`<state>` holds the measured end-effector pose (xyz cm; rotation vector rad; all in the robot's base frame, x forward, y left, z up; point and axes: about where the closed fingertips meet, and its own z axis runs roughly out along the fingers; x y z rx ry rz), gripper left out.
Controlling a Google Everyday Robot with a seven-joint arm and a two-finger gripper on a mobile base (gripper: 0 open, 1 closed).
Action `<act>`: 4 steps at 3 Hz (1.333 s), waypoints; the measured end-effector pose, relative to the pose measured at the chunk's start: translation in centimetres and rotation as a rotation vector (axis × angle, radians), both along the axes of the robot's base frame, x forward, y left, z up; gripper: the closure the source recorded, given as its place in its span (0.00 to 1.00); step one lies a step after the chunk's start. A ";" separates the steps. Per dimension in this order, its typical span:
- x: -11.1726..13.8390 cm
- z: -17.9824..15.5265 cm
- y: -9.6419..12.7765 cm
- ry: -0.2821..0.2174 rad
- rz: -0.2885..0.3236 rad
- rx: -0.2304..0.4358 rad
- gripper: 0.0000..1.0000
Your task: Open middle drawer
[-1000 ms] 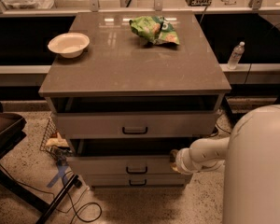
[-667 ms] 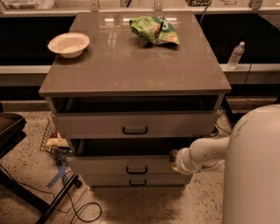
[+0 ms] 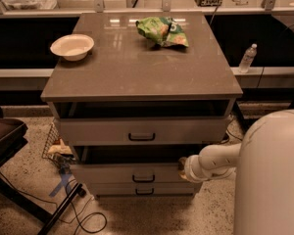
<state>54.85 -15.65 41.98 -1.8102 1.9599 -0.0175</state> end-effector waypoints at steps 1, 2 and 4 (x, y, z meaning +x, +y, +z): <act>0.0 0.0 0.0 0.000 0.000 0.000 0.82; 0.0 0.0 0.0 0.000 0.000 0.000 0.59; 0.0 0.0 0.0 0.000 0.000 0.000 0.12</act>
Offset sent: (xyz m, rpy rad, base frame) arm 0.0000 0.0000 0.0000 0.0000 0.0001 0.0001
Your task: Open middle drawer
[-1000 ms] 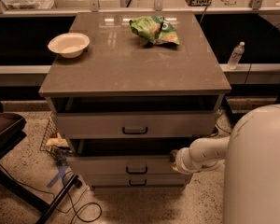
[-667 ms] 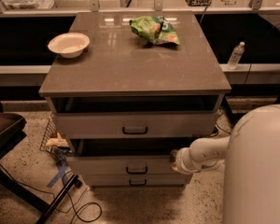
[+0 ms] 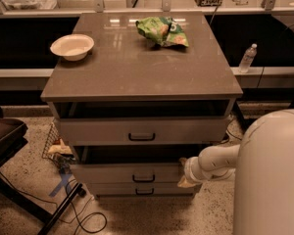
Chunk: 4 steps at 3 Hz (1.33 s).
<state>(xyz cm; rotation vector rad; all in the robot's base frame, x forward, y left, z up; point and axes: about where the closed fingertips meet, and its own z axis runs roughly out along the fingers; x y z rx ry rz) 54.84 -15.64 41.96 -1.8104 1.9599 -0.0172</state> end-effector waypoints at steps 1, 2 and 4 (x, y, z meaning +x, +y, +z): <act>0.0 -0.1 0.1 0.001 0.001 0.000 0.00; 0.0 -0.1 0.1 0.001 0.001 0.000 0.00; -1.1 -0.4 0.0 0.038 0.003 -0.025 0.41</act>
Offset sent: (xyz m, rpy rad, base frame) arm -0.0003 0.0008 -0.0006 0.0004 0.0013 0.0013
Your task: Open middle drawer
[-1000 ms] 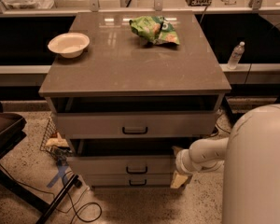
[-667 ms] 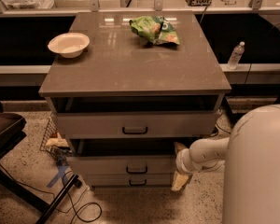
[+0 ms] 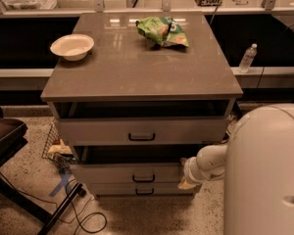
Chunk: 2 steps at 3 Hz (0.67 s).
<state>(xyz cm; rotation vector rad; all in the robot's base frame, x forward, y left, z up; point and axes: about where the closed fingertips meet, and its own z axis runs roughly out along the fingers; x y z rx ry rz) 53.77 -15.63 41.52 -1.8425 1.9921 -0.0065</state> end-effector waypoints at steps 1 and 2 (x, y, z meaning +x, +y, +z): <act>-3.9 0.9 -1.5 0.107 -0.052 -0.068 0.72; -3.9 1.0 -1.5 0.107 -0.052 -0.068 0.95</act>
Offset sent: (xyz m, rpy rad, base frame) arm -0.2534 -0.0680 0.0741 -0.2563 0.4502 -0.2921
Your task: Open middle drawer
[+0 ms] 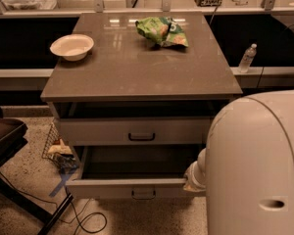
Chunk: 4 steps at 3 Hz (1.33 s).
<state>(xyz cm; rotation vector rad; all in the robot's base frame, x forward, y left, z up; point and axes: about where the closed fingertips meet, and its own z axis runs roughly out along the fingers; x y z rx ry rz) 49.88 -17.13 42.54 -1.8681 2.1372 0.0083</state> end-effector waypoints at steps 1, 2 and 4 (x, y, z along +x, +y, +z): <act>-0.4 0.5 0.0 0.005 -0.003 -0.002 1.00; -2.7 1.0 -0.3 0.039 -0.022 -0.017 1.00; -2.8 1.0 -0.3 0.040 -0.021 -0.017 0.84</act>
Offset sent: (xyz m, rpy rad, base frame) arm -0.3641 -0.0312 0.1151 -0.2230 0.5121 -0.2844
